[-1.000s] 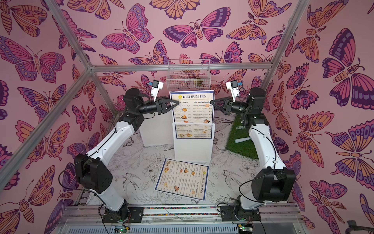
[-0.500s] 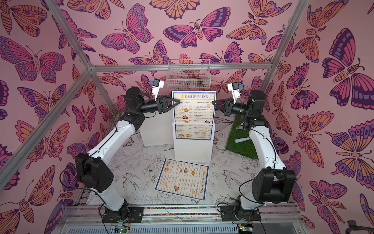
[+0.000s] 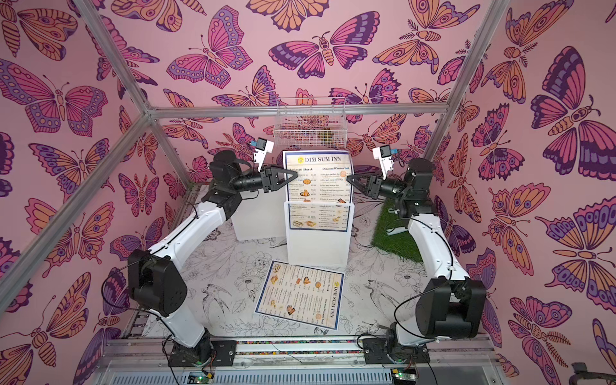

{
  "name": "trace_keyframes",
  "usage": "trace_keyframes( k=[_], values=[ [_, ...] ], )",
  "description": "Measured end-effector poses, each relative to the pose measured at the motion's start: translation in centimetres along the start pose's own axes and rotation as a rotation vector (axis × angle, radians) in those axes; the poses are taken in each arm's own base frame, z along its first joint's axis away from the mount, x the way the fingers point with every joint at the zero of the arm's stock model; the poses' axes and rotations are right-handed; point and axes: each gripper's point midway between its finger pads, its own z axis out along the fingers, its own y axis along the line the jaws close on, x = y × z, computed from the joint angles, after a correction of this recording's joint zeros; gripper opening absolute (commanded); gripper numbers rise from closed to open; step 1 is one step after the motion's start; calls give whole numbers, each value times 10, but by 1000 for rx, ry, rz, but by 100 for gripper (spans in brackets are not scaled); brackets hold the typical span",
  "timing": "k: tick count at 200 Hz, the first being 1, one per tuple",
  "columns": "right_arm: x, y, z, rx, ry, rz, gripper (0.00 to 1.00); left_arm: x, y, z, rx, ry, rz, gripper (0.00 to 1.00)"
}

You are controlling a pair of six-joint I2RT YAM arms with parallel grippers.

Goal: Insert the menus into the narrow rack
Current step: Insert the menu into the narrow rack.

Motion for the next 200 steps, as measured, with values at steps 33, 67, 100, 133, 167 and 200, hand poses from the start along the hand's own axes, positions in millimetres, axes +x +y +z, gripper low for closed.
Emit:
trace_keyframes(
  k=[33, 67, 100, 133, 167, 200],
  values=[
    [-21, 17, 1, -28, -18, -52, 49, -5, -4, 0, 6, -8, 15, 39],
    [-36, 32, 7, -65, -25, -105, 47, -17, -12, 0, 18, -24, 43, 39],
    [-31, 24, 10, -62, -11, -76, 46, -17, -12, 0, 19, -24, 43, 39],
    [-31, 15, 11, 1, 0, -67, 50, -16, -13, 1, 23, -20, 41, 40],
    [-43, 11, 11, 140, 3, -104, 49, -13, -16, 5, 33, -15, 39, 40],
    [-54, 38, 30, 278, 58, -212, 44, -9, -20, 12, 49, -4, 34, 40]
  ],
)
